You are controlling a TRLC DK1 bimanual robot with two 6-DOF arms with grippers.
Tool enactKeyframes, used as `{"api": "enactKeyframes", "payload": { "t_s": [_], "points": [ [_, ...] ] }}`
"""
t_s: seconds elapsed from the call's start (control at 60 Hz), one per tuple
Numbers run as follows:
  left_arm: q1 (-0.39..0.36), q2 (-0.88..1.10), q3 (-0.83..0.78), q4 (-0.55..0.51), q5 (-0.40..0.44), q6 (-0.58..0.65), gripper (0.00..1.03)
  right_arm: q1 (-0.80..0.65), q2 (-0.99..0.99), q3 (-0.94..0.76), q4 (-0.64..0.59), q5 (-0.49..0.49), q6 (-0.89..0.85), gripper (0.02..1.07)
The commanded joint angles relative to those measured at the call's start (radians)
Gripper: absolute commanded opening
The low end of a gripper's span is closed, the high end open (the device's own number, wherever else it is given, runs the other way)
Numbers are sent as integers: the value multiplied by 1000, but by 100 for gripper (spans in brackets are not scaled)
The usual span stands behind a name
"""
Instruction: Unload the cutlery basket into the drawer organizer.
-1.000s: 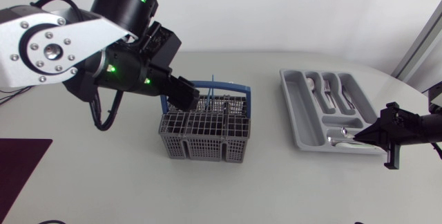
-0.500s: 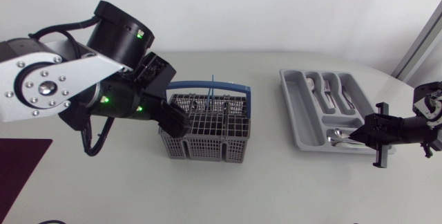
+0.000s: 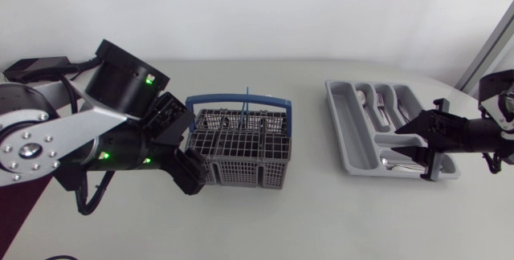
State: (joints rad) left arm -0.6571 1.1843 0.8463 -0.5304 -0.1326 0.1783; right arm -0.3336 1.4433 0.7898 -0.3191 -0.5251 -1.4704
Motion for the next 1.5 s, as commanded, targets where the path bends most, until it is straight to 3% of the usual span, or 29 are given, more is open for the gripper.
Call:
{"api": "enactKeyframes", "payload": {
  "t_s": [0.0,0.117,0.183,0.383,0.467,0.517,0.783,0.967,1.117,1.483],
  "points": [
    [-3,-14,-49,-8,-2,27,96,97,-32,-15,-21,-7,157,63],
    [-3,-18,-90,-5,-2,35,93,231,-26,19,-14,-9,329,63],
    [2,-18,-118,6,-1,43,84,288,8,57,9,-24,433,60],
    [34,-6,-196,67,16,61,48,413,169,201,40,-61,628,19],
    [74,3,-200,89,36,82,32,438,244,276,37,-67,680,8],
    [100,15,-199,101,56,93,25,450,285,321,32,-73,706,8],
    [159,112,-184,173,105,109,25,518,494,591,-32,-130,894,8],
    [183,166,-167,224,119,110,25,559,652,789,-178,-210,934,8],
    [235,225,-121,257,140,139,25,582,646,769,-261,-256,875,8],
    [309,451,106,297,197,159,25,548,443,506,-287,-286,776,8]
  ]
}}
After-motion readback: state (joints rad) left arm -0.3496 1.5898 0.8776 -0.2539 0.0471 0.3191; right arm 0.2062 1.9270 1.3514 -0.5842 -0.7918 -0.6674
